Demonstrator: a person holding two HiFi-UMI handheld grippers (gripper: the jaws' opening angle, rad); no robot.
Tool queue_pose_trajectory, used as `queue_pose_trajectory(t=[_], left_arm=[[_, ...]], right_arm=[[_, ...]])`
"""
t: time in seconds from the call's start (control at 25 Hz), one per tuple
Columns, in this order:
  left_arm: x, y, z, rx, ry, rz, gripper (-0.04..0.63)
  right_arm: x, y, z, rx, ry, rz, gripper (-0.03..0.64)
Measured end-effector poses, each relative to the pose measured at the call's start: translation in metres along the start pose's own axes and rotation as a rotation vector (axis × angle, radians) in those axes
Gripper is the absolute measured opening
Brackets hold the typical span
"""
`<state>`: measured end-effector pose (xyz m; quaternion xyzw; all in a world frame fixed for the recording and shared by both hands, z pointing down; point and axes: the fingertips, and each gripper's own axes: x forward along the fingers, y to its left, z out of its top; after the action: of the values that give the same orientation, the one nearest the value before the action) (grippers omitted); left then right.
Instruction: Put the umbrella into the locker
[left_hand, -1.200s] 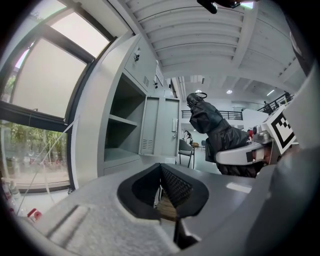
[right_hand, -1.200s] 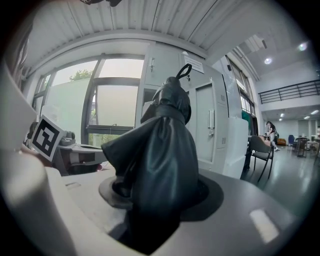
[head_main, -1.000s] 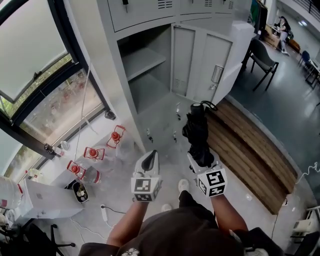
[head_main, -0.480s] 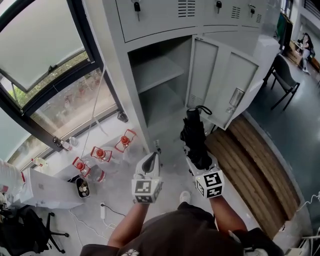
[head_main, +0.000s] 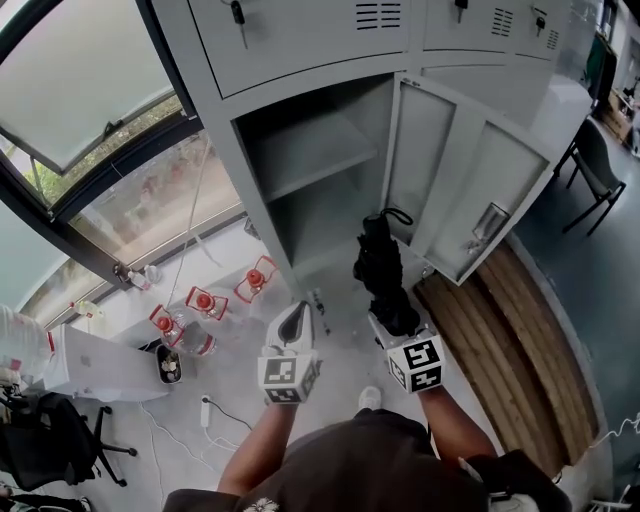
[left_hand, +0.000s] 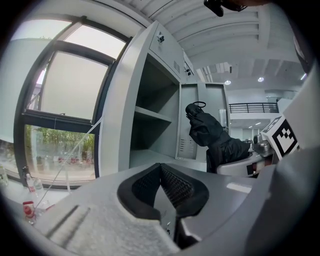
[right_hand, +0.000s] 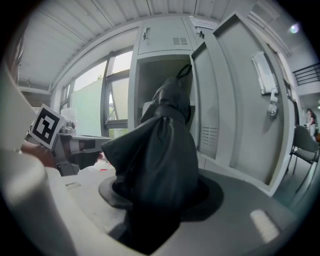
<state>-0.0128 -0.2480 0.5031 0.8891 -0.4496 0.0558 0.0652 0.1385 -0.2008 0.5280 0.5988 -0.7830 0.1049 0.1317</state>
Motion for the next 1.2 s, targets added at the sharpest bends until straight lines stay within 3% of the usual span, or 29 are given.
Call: queue_pose_trajectory(t=[0.64, 0.88, 1.2], left_arm=[[0.021, 0.016, -0.011, 0.002, 0.049, 0.181, 0.003], [0.024, 0.029, -0.017, -0.009, 0.065, 0.212, 0.003], [0.041, 0.049, -0.005, -0.008, 0.026, 0.19, 0.003]], right_arm=[[0.06, -0.018, -0.005, -0.016, 0.06, 0.167, 0.23], [0.08, -0.017, -0.005, -0.037, 0.109, 0.201, 0.23], [0.105, -0.019, 0.001, -0.067, 0.165, 0.182, 0.23]])
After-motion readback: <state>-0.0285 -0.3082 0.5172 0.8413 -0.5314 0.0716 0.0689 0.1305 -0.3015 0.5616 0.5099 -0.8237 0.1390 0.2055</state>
